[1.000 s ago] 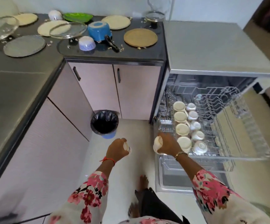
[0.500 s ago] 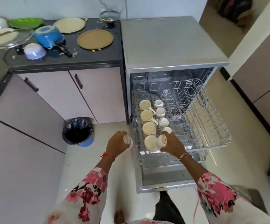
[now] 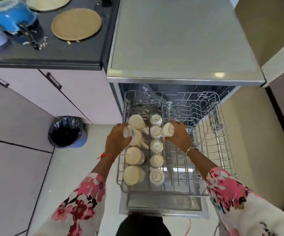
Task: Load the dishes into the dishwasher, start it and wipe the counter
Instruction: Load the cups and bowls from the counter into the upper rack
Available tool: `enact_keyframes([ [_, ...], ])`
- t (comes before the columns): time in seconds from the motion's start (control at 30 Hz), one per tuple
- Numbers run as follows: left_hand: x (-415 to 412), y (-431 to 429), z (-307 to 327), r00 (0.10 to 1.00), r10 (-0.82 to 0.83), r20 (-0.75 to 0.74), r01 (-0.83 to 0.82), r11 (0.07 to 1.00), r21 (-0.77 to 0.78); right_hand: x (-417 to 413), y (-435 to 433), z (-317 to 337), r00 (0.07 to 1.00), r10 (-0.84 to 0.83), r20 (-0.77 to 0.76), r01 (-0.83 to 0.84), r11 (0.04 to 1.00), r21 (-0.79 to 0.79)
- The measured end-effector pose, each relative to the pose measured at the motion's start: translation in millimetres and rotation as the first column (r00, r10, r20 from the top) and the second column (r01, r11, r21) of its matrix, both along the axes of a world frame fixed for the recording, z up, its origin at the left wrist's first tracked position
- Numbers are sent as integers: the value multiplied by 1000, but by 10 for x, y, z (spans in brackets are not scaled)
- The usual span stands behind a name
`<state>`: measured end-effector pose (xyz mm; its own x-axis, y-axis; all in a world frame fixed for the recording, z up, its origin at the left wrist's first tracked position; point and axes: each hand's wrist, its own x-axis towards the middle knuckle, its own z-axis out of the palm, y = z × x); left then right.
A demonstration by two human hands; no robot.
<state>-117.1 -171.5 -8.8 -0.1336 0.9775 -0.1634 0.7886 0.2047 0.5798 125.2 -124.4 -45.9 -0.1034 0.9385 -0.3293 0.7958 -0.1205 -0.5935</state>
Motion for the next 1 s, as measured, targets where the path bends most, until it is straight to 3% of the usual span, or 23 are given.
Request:
enact_keyframes([
  [0.43, 137, 1267, -455, 999, 22, 39, -25, 994, 103, -511, 1525, -777, 995, 29, 99, -42, 990, 134],
  [1.0, 16, 1507, -770, 1000, -5, 24, 3, 998, 59, -625, 1738, -1421, 930, 99, 354, -136, 987, 81],
])
